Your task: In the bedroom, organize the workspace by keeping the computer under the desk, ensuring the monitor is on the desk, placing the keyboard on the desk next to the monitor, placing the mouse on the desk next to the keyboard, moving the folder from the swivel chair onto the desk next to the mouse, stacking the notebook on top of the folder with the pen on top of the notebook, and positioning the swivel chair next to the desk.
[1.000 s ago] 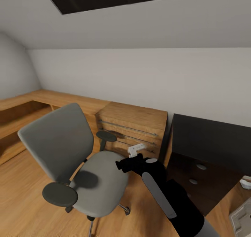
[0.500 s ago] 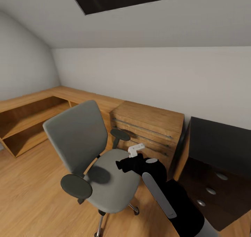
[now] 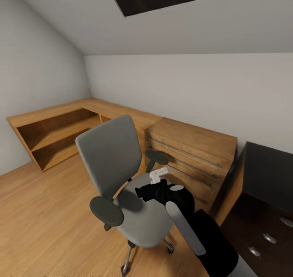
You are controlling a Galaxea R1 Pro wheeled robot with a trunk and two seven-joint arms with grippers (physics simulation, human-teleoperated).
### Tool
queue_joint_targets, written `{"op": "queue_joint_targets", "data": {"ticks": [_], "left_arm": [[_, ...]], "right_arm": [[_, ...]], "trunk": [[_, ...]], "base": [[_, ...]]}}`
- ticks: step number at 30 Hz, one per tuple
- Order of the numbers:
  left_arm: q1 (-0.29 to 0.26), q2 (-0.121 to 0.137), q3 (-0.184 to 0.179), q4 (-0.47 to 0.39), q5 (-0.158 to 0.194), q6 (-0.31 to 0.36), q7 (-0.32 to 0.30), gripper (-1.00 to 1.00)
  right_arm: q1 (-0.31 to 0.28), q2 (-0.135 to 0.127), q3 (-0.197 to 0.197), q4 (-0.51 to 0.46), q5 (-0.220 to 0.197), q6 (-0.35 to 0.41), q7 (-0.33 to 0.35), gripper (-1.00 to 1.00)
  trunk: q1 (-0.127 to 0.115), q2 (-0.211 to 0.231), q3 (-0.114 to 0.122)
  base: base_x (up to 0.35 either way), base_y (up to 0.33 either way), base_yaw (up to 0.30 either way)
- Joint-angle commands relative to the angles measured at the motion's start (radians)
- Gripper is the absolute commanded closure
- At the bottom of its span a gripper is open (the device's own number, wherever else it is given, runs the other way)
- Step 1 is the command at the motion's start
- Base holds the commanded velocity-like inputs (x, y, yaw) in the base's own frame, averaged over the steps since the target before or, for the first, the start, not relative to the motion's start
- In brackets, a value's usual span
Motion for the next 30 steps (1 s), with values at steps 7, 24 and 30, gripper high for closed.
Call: {"op": "queue_joint_targets", "data": {"ticks": [7,24,30], "left_arm": [[0.000,0.000,0.004,-0.001,0.009,0.009,-0.002,-1.00],[0.000,0.000,0.003,-0.001,0.008,0.009,-0.003,-1.00],[0.000,0.000,0.003,-0.001,0.008,0.009,-0.002,-1.00]], "right_arm": [[-0.001,0.002,0.002,-0.001,-0.008,0.003,-0.011,-1.00],[-0.001,0.004,0.017,-0.001,-0.007,0.002,-0.012,-1.00],[-0.001,0.003,0.018,-0.001,-0.007,0.002,-0.012,-1.00]], "trunk": [[0.000,0.000,-0.004],[0.000,0.000,-0.012],[0.000,0.000,-0.014]], "base": [[0.000,0.000,0.268],[0.000,0.000,0.269],[0.000,0.000,0.269]]}}
